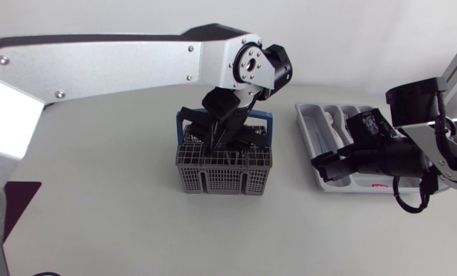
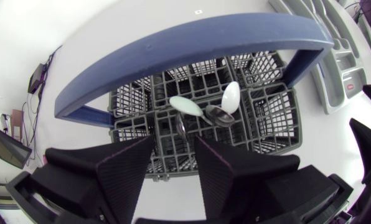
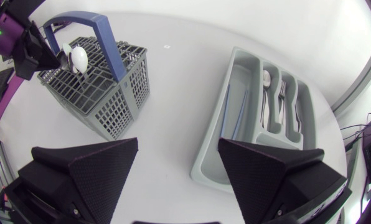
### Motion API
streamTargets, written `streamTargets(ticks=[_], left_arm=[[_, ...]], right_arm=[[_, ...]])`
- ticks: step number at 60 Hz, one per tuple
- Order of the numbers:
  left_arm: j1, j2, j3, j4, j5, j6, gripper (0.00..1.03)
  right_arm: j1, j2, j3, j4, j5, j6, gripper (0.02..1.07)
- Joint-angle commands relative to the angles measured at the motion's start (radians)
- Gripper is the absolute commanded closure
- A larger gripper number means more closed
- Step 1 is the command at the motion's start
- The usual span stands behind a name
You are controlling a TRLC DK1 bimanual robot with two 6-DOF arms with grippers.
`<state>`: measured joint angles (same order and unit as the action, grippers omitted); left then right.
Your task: Unload the cutlery basket into the drawer organizer.
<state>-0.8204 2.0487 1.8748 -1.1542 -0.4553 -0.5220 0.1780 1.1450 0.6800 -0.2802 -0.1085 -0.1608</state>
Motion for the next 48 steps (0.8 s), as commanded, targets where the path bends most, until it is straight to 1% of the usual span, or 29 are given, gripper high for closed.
streamTargets(ticks=[1,4,10,13,14,17,21,31,36,48], left_arm=[[0.003,0.031,0.027,-0.021,-0.034,-0.059,0.48],[0.001,0.036,0.029,-0.021,-0.043,-0.064,0.49],[0.0,0.045,0.03,-0.03,-0.071,-0.105,0.62],[-0.003,0.048,0.032,-0.03,-0.077,-0.111,0.63],[-0.003,0.048,0.034,-0.03,-0.08,-0.116,0.66],[-0.006,0.05,0.037,-0.03,-0.083,-0.121,0.66],[-0.01,0.053,0.043,-0.03,-0.086,-0.138,0.7],[-0.02,0.059,0.052,-0.025,-0.094,-0.138,0.7],[-0.033,0.05,0.047,-0.019,-0.112,-0.134,0.7],[-0.04,0.05,0.03,0.01,-0.114,-0.096,0.7]], right_arm=[[0.008,-0.008,-0.033,0.006,-0.013,-0.013,0.14],[0.008,-0.01,-0.034,0.007,-0.013,-0.013,0.14],[0.005,-0.013,-0.036,0.007,-0.017,-0.014,0.14],[0.005,-0.013,-0.036,0.007,-0.017,-0.016,0.14],[0.006,-0.013,-0.037,0.007,-0.019,-0.016,0.14],[0.006,-0.014,-0.039,0.007,-0.019,-0.016,0.14],[0.005,-0.018,-0.039,0.007,-0.019,-0.016,0.14],[0.003,-0.022,-0.045,0.007,-0.022,-0.02,0.14],[0.002,-0.022,-0.048,0.007,-0.026,-0.022,0.14],[-0.006,-0.025,-0.053,0.009,-0.031,-0.031,0.14]])
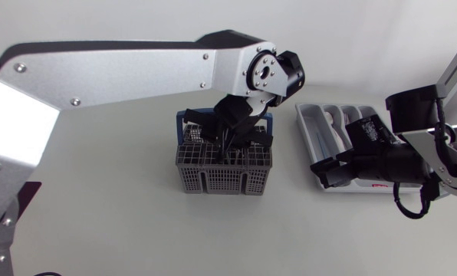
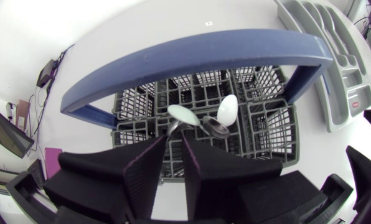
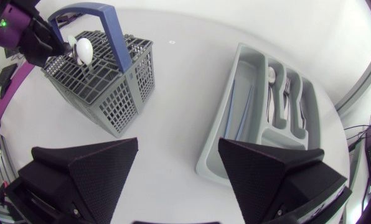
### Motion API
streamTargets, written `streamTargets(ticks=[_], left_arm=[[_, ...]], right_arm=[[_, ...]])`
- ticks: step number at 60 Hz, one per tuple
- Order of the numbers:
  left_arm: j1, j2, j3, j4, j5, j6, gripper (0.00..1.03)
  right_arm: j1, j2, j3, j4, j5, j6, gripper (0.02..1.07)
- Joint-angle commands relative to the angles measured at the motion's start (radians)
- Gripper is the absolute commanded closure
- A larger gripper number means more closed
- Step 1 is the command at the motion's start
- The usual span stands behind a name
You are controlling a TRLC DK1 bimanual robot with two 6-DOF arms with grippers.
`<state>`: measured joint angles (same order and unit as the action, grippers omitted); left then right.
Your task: Unload the cutlery basket into the drawer organizer.
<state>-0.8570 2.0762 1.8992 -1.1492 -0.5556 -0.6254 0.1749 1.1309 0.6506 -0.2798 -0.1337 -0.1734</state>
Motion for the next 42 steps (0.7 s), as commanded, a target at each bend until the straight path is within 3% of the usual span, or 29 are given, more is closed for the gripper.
streamTargets(ticks=[1,16,42], left_arm=[[-0.002,0.021,0.004,0.011,-0.012,0.012,0.7],[-0.002,0.005,-0.046,0.072,-0.007,0.069,0.74],[0.03,-0.019,-0.068,0.069,-0.01,0.061,0.74]], right_arm=[[-0.003,-0.011,-0.025,0.008,-0.006,-0.018,0.14],[-0.018,-0.013,-0.034,0.014,-0.02,-0.029,0.14],[-0.023,-0.005,-0.037,0.027,-0.027,-0.037,0.14]])
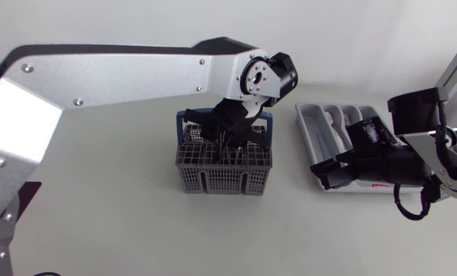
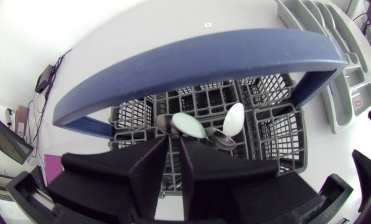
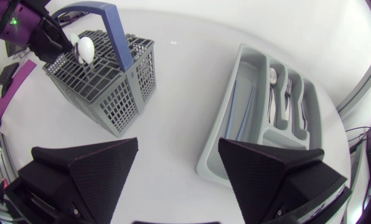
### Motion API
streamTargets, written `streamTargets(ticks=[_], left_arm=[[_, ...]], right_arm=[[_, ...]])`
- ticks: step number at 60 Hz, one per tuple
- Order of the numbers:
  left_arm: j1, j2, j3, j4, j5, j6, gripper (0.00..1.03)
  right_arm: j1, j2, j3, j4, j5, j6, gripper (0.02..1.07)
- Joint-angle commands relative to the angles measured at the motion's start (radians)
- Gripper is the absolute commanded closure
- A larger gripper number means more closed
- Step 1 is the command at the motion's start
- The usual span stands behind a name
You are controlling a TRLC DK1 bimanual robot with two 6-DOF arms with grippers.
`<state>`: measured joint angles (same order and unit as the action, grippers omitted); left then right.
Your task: Unload the cutlery basket into the drawer organizer.
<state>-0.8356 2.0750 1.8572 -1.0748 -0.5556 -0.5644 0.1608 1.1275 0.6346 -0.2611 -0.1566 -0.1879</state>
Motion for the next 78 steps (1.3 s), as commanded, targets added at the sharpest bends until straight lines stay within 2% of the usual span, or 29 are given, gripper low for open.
streamTargets(ticks=[1,16,26,34,46,53,65,70,74,78], left_arm=[[0.012,-0.023,-0.027,-0.005,-0.012,-0.002,0.74],[0.039,-0.05,-0.055,0.004,-0.012,0.001,0.74],[0.03,-0.118,-0.156,0.141,-0.007,0.115,0.74],[0.023,-0.201,-0.28,0.274,0.049,0.218,0.74],[0.027,-0.259,-0.362,0.363,0.12,0.276,0.74],[0.02,-0.276,-0.368,0.355,0.12,0.264,0.74],[-0.008,-0.265,-0.297,0.234,0.079,0.179,0.7],[-0.026,-0.243,-0.257,0.153,0.025,0.124,0.64],[-0.04,-0.24,-0.242,0.138,0.006,0.098,0.54],[-0.046,-0.228,-0.217,0.111,-0.004,0.078,0.5]], right_arm=[[-0.009,0.0,-0.021,0.008,-0.004,-0.022,0.14],[-0.007,0.002,-0.019,0.01,-0.004,-0.022,0.14],[-0.007,-0.005,-0.023,0.008,-0.004,-0.022,0.14],[-0.006,-0.006,-0.027,0.01,-0.008,-0.024,0.14],[0.008,-0.017,-0.026,0.01,-0.009,-0.022,0.14],[0.008,-0.017,-0.03,0.01,-0.006,-0.022,0.14],[0.011,-0.02,-0.03,0.008,-0.006,-0.018,0.14],[0.011,-0.02,-0.029,0.008,-0.006,-0.018,0.14],[0.011,-0.02,-0.029,0.01,-0.004,-0.016,0.14],[0.016,-0.018,-0.029,0.01,-0.003,-0.015,0.14]])
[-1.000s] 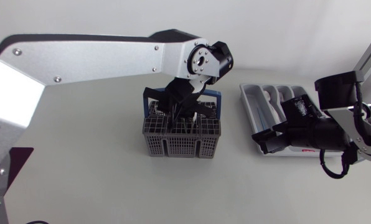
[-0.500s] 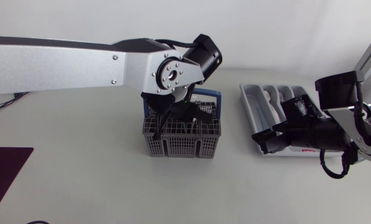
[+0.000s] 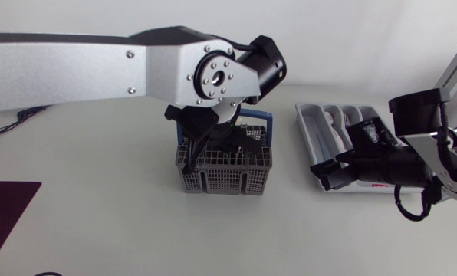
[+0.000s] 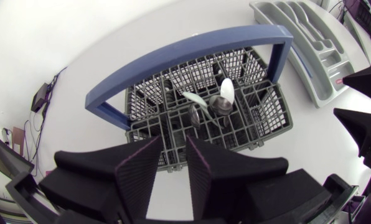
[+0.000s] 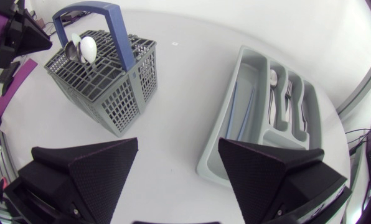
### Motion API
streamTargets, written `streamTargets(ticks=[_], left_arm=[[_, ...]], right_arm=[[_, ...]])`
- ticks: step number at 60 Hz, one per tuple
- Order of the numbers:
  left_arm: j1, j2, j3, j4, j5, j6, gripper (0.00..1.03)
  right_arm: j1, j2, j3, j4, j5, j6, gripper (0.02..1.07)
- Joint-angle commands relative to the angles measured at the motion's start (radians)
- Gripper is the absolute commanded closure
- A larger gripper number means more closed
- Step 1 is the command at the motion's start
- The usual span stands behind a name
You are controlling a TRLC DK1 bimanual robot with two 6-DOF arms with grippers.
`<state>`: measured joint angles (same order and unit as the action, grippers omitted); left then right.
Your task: Unload the cutlery basket into the drawer organizer.
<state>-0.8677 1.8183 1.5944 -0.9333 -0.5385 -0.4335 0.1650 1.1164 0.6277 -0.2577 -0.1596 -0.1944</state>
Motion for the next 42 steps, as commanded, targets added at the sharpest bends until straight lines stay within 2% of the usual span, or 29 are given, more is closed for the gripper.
streamTargets(ticks=[1,14,30,42], left_arm=[[-0.016,0.038,0.061,-0.047,-0.021,-0.068,0.48],[-0.03,0.098,0.11,-0.056,-0.026,-0.097,0.46],[-0.057,0.171,0.173,-0.088,-0.132,-0.159,0.46],[-0.05,0.196,0.171,-0.091,-0.153,-0.192,0.47]], right_arm=[[0.011,-0.007,-0.02,0.006,0.0,-0.008,0.14],[0.014,-0.004,-0.022,0.008,0.005,-0.007,0.14],[0.011,-0.006,-0.023,0.009,0.003,-0.01,0.14],[0.011,-0.004,-0.022,0.011,0.003,-0.01,0.14]])
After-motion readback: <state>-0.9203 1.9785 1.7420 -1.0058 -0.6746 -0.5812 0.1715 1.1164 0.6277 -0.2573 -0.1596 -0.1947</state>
